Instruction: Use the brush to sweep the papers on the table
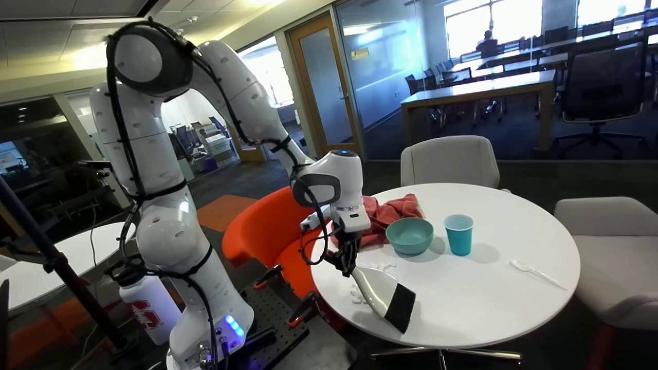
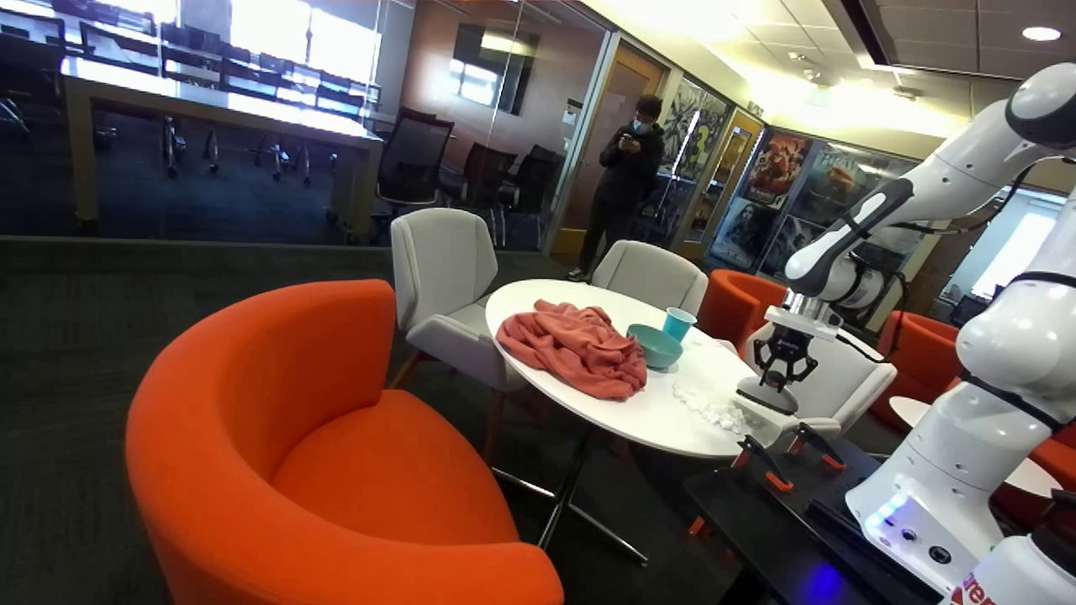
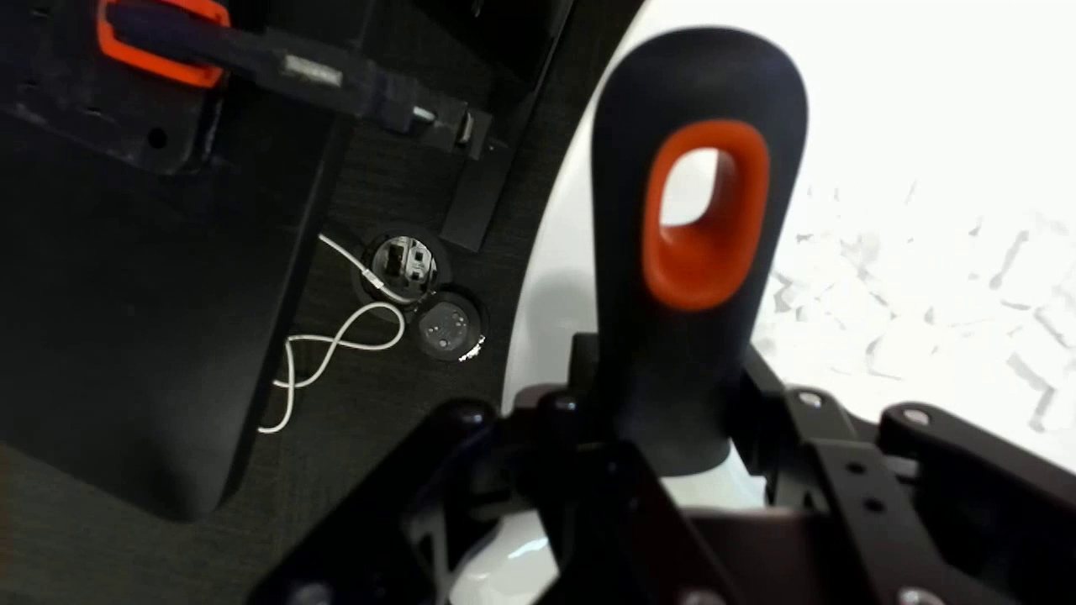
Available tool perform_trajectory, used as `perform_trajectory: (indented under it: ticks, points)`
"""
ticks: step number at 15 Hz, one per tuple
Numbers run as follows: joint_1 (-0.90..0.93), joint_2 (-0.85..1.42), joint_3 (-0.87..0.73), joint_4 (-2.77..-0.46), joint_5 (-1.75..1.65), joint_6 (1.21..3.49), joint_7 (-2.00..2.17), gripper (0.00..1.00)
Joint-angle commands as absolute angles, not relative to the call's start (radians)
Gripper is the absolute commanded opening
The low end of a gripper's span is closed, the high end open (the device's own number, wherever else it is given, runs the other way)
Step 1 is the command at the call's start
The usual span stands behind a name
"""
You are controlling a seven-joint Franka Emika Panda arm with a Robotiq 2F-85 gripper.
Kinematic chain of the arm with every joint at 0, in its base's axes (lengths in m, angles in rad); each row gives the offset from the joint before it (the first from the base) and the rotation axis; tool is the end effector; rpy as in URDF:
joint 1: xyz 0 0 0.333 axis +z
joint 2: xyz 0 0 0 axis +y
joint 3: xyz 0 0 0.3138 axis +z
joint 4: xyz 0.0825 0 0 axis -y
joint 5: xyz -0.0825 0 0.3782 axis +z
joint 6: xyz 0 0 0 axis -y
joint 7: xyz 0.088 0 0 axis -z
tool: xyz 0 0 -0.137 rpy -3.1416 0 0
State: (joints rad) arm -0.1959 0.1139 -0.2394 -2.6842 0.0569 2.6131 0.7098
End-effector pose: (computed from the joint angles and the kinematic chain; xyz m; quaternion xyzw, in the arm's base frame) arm 0.3468 -0.1663 0.1575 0.8226 -0.5614 -0.0893 0.0138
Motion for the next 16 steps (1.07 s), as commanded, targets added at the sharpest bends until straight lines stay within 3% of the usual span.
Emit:
perform_trajectory:
  ticks: [1,3,4,16]
  points:
    - [-0.187,0.117,-0.248,-2.683,0.058,2.611,0.708,0.38]
    - [-0.186,0.119,-0.249,-2.677,0.059,2.611,0.708,0.38]
    - [-0.186,0.119,-0.249,-2.676,0.059,2.611,0.708,0.13]
    - [-0.115,0.106,-0.152,-2.689,0.299,2.53,0.85,0.13]
